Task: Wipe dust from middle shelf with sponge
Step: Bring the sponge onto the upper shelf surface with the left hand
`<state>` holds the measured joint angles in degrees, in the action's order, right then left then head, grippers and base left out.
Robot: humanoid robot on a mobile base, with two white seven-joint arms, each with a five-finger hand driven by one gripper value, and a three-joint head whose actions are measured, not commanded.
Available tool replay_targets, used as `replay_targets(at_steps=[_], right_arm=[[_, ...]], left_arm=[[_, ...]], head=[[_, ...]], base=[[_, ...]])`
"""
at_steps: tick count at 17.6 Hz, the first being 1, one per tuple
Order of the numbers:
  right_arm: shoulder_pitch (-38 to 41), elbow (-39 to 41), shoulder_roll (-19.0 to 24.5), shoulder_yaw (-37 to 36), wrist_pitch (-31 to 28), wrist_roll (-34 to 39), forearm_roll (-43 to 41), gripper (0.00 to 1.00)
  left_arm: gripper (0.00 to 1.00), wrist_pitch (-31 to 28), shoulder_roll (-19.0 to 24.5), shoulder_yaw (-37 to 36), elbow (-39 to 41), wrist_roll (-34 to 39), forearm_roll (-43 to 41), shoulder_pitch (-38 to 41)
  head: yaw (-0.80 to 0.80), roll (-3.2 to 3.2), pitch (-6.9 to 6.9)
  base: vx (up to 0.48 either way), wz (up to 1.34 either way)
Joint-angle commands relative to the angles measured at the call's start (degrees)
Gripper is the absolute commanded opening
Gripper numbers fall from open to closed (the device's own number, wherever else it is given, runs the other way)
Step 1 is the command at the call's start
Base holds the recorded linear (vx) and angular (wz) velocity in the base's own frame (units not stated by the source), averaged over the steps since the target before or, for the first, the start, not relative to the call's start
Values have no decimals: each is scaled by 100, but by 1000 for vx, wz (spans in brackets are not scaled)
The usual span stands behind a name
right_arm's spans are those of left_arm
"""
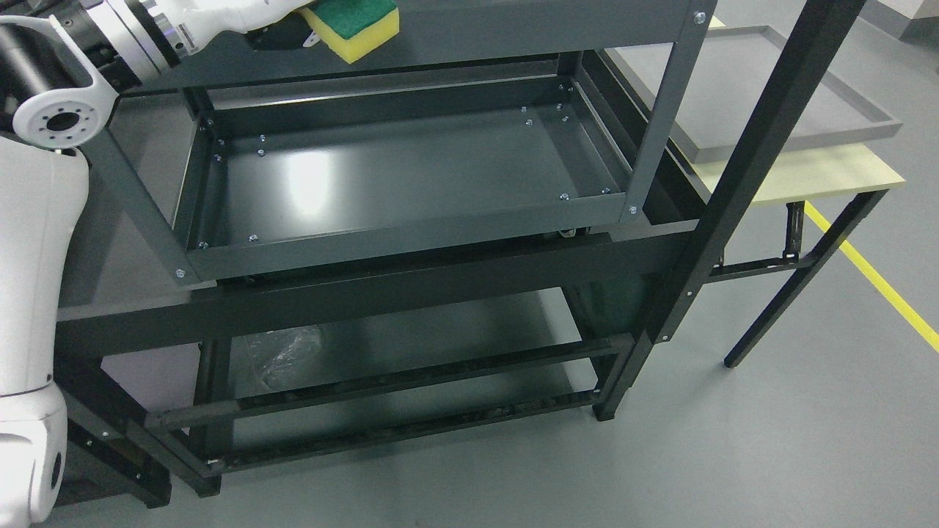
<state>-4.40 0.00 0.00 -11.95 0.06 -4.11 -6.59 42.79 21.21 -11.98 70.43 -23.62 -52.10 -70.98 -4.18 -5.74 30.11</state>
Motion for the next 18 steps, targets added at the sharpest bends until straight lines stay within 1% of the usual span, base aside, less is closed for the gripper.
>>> replay_targets(at_steps=[1,7,9,13,16,18], right_arm=[[1,100,-100,0,-419,-2,0,100],[-8,100,-100,0,-411,-2,0,100],[-8,100,-100,0,-411,-2,0,100],[-8,100,-100,0,-411,-2,0,100],[-8,100,-100,0,-419,-2,0,100],[-8,100,-100,0,-419,-2,0,100]], left_arm=[[0,2,-466,-243,-714,-2,-344,-135],[0,-7,-1583,-674,-1646,68,-432,-565],[0,-33,-2021,-753,-1848,77,-432,-601],[0,-77,-2021,-955,-2165,147,-432,-679],[0,-165,-2021,-1043,-2314,419,-432,-978],[0,-314,-2021,-1148,-2350,761,-362,-1014]], head=[[0,0,0],[0,0,0],[0,0,0],[0,0,0],[0,0,0],[0,0,0]], base=[[130,84],[137,149],[136,182],[67,136],[12,67],[-19,46]])
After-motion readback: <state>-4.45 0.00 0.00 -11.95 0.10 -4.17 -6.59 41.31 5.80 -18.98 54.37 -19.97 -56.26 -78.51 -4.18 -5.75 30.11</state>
